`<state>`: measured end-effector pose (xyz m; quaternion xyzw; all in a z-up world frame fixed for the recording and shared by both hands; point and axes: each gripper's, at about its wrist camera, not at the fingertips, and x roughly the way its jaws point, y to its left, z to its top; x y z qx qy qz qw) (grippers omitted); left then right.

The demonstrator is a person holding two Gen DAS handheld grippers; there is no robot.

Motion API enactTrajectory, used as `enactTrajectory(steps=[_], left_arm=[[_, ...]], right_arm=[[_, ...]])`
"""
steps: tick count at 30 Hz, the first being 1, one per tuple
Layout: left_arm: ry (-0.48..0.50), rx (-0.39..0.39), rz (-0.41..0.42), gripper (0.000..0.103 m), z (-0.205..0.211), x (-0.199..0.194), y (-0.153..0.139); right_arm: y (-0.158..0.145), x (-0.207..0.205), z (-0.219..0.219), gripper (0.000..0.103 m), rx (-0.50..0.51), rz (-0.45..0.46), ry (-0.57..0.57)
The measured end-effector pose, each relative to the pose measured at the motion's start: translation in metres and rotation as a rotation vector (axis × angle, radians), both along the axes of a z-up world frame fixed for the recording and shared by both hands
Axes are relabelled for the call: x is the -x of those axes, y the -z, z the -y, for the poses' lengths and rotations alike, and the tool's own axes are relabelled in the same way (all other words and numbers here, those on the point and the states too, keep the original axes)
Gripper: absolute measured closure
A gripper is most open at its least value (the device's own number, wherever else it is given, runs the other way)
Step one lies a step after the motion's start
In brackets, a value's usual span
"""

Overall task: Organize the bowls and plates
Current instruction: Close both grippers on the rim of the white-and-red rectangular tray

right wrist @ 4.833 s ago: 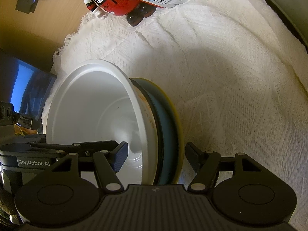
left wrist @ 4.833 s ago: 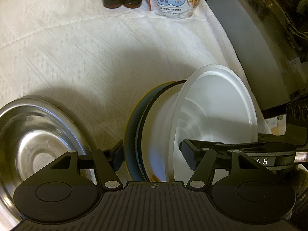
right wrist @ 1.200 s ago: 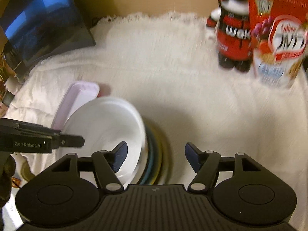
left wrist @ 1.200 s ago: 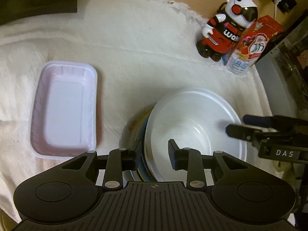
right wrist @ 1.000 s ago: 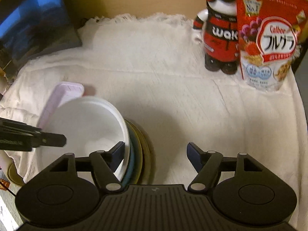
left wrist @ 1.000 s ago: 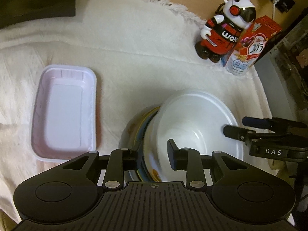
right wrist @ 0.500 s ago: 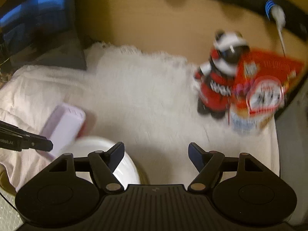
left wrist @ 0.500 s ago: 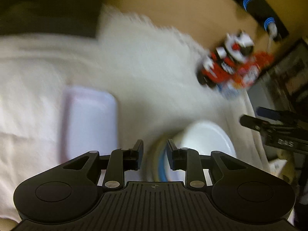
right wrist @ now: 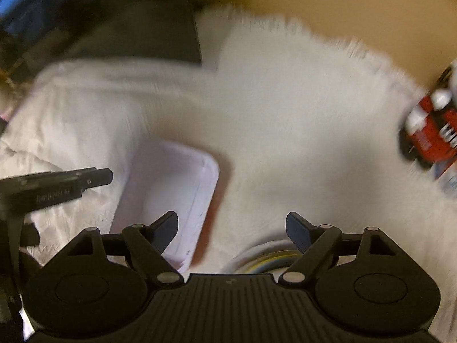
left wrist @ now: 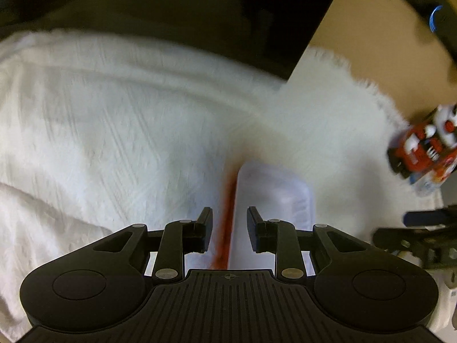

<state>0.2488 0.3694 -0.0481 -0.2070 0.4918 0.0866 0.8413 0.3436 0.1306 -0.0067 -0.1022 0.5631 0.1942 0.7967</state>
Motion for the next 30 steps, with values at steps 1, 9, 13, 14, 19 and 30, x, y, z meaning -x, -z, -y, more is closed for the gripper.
enactTrajectory(steps=[1, 9, 13, 14, 19, 30], left_arm=[[0.012, 0.006, -0.019, 0.074, 0.0, -0.003, 0.008], [0.073, 0.007, -0.094, 0.074, 0.01, -0.01, 0.051], [0.076, 0.029, -0.084, 0.078, 0.004, -0.004, 0.051], [0.072, 0.051, -0.082, 0.079, 0.0, -0.002, 0.052], [0.057, 0.123, -0.055, 0.083, -0.005, 0.016, 0.031], [0.133, 0.105, 0.134, 0.082, 0.059, 0.029, -0.08]], right_arm=[[0.007, -0.003, -0.008, 0.02, 0.011, -0.002, -0.014], [0.073, -0.024, -0.046, 0.034, 0.142, -0.153, -0.025], [0.087, -0.031, -0.054, 0.055, 0.087, -0.242, -0.014], [0.089, -0.03, -0.055, 0.056, 0.075, -0.256, -0.014], [0.063, -0.011, -0.051, 0.057, 0.005, -0.227, -0.052], [-0.084, 0.033, 0.048, 0.055, -0.201, 0.052, -0.072]])
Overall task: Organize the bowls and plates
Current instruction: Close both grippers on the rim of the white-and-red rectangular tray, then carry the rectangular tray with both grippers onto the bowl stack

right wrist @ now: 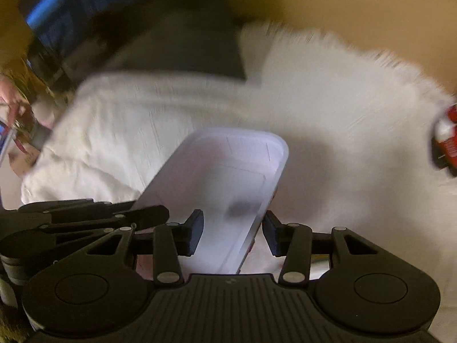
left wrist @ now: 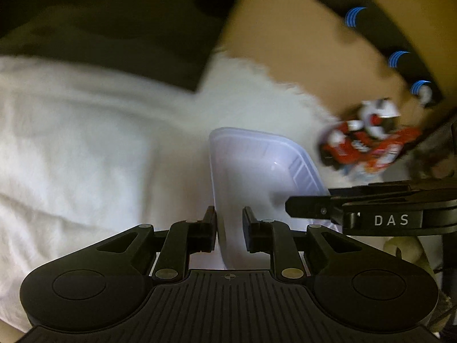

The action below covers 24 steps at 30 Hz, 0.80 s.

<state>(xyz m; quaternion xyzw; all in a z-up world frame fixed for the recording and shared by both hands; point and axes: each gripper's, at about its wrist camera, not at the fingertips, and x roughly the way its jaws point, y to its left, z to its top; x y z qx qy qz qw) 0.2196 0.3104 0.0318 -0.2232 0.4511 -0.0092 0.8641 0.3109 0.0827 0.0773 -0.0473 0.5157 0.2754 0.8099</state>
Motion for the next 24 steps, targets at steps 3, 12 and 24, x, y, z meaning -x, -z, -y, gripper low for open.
enactTrajectory(steps=[3, 12, 24], left_arm=[[0.057, -0.017, 0.034, 0.081, 0.035, -0.004, -0.016], [0.175, -0.026, -0.035, 0.08, 0.116, -0.015, 0.005], [0.171, 0.036, -0.143, 0.081, 0.131, -0.025, 0.059]], right_arm=[[-0.024, 0.014, 0.038, 0.054, -0.009, 0.064, 0.018], [-0.001, 0.027, 0.118, 0.053, 0.005, 0.041, 0.081], [0.06, 0.022, 0.141, 0.053, 0.003, -0.083, 0.105]])
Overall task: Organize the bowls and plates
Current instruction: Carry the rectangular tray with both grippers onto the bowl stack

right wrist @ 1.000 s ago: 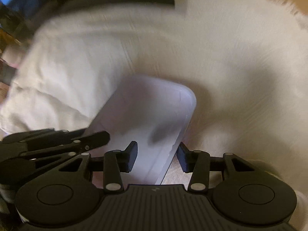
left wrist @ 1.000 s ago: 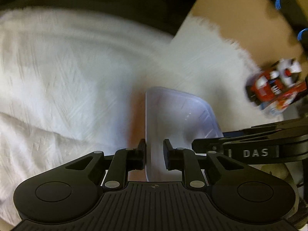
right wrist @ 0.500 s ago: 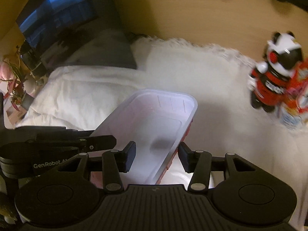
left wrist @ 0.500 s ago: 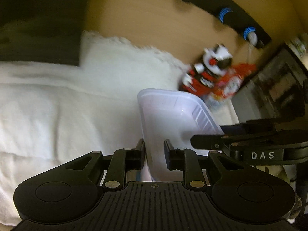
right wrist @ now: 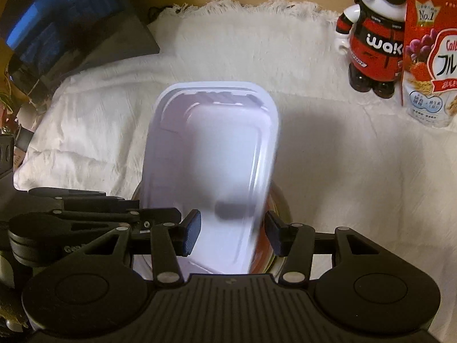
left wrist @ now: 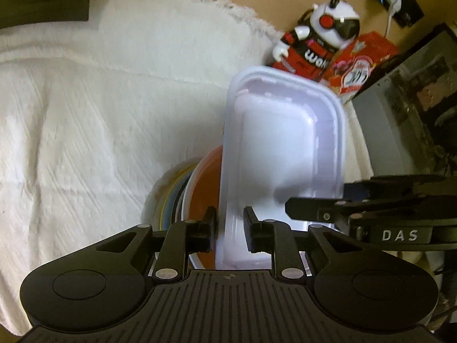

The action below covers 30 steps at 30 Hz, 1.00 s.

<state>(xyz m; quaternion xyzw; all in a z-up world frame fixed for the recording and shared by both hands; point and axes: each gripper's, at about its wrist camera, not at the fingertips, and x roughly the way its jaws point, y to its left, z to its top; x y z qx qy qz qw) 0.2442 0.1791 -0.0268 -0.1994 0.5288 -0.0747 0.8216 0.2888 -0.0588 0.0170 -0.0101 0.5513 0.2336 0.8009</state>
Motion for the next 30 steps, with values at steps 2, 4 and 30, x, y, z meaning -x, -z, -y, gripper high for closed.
enactTrajectory(steps=[2, 4, 30], left_arm=[[-0.021, -0.001, 0.017, 0.081, -0.005, 0.003, -0.004], [-0.032, -0.004, 0.017, 0.081, -0.007, 0.002, -0.005], [0.014, 0.022, -0.005, 0.081, -0.012, 0.025, -0.022]], right_arm=[[-0.004, 0.001, 0.003, 0.053, -0.007, 0.02, 0.0], [-0.007, 0.001, 0.005, 0.053, -0.018, 0.023, 0.004], [-0.012, 0.01, -0.004, 0.051, -0.052, -0.021, -0.028]])
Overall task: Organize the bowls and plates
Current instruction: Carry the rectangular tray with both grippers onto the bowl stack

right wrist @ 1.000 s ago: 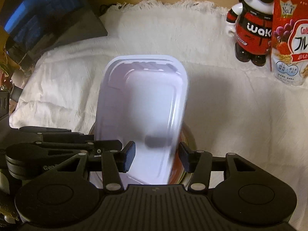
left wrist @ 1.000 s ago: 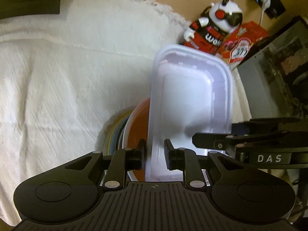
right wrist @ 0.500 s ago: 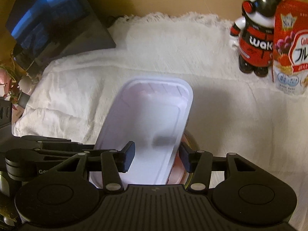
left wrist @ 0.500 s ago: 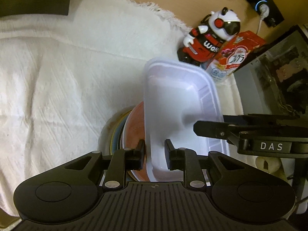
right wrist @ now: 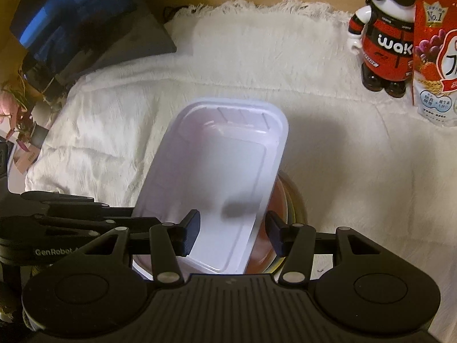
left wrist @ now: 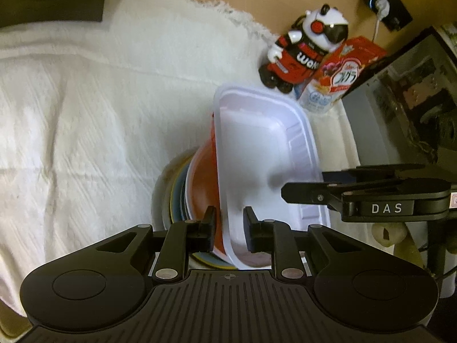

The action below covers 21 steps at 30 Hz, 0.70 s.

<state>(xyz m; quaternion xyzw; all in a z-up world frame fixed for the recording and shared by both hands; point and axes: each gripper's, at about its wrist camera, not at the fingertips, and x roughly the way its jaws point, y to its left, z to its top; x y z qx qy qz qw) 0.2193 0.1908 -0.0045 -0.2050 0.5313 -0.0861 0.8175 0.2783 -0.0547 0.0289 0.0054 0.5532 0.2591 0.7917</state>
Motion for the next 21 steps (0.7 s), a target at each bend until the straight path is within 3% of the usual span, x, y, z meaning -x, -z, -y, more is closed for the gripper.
enactTrajectory(steps=[14, 21], left_arm=[[0.032, 0.026, 0.004, 0.081, 0.0, 0.004, -0.006], [0.027, 0.035, -0.031, 0.081, 0.0, 0.003, 0.007]], right_arm=[[-0.005, 0.01, 0.0, 0.051, -0.013, 0.01, -0.003], [0.007, 0.012, -0.002, 0.051, -0.003, -0.009, 0.003]])
